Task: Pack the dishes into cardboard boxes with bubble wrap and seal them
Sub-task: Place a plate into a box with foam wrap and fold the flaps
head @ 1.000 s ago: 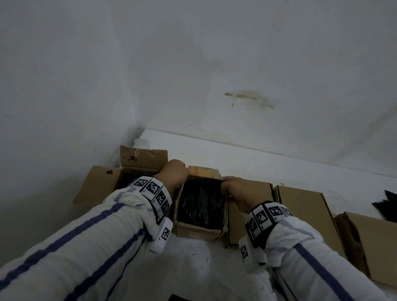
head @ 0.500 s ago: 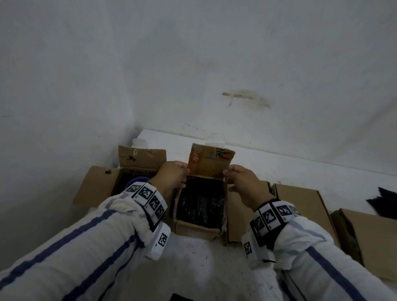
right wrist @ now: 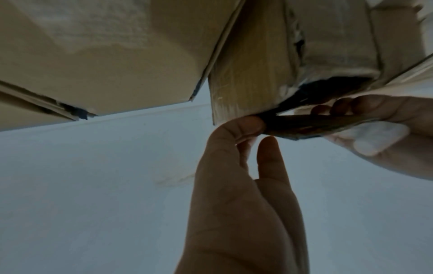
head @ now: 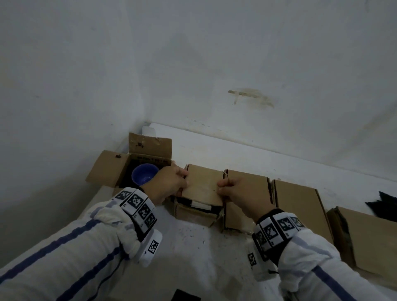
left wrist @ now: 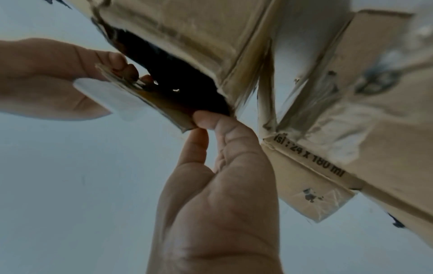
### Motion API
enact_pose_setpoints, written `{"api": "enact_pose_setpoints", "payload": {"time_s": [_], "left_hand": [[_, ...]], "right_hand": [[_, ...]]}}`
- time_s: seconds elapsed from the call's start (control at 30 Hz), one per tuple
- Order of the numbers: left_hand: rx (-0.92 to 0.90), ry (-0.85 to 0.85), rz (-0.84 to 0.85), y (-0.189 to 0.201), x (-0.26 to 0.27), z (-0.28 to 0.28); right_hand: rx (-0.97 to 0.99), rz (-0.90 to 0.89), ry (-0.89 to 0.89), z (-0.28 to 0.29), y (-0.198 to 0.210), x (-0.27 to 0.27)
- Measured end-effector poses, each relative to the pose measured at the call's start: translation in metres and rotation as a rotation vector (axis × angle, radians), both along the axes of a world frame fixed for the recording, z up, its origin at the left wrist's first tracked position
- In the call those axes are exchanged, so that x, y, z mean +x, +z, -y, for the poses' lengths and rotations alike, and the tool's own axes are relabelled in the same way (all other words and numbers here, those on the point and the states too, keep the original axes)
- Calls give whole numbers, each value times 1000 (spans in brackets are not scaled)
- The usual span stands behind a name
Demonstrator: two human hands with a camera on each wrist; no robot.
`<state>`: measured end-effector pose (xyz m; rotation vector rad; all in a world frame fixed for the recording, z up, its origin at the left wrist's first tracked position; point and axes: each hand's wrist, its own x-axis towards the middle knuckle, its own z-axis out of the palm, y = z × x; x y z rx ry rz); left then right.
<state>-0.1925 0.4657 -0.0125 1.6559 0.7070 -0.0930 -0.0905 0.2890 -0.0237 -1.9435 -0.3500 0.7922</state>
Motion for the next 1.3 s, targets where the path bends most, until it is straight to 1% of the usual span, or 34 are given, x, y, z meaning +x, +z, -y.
{"api": "enact_pose_setpoints", "payload": {"time_s": [0.1, 0.2, 0.33, 0.4, 0.47, 0.53, 0.6, 0.7, 0.8, 0.9, 0.97, 1.03, 1.13, 1.23, 1.3], "left_hand": [[208, -21, -26, -4, -9, 9], [402, -55, -58, -7, -13, 18], [566, -79, -100, -13, -19, 31], [609, -80, -100, -16, -22, 35], [612, -83, -102, -19, -26, 35], [553, -81, -102, -21, -31, 34], [489, -89, -67, -23, -35, 34], [441, -85, 6, -23, -41, 37], [410, -57, 10, -16, -42, 41], [386, -42, 11, -8, -35, 38], [394, -63, 34, -1, -28, 36], [420, -76, 53, 4, -20, 34], [455, -32, 72, 6, -9, 27], [477, -30, 73, 6, 1, 19], [455, -30, 85, 7, 7, 13]], "right_hand": [[-144, 138, 58, 3, -5, -8], [-188, 216, 122, 6, -2, -17], [-285, 350, 190, 11, -5, -28], [-320, 374, 196, 13, -6, -34], [-320, 360, 193, 14, -9, -40], [-305, 296, 207, 15, -12, -46], [-297, 247, 229, 16, -16, -50], [-335, 292, 273, 16, -16, -57], [-328, 329, 246, 15, -12, -53], [-270, 301, 195, 13, 3, -40], [-231, 270, 144, 10, 16, -29], [-247, 297, 141, 6, 27, -21], [-304, 363, 189, -2, 35, -10], [-345, 397, 200, -13, 34, 0], [-396, 456, 206, -20, 32, 6]]}}
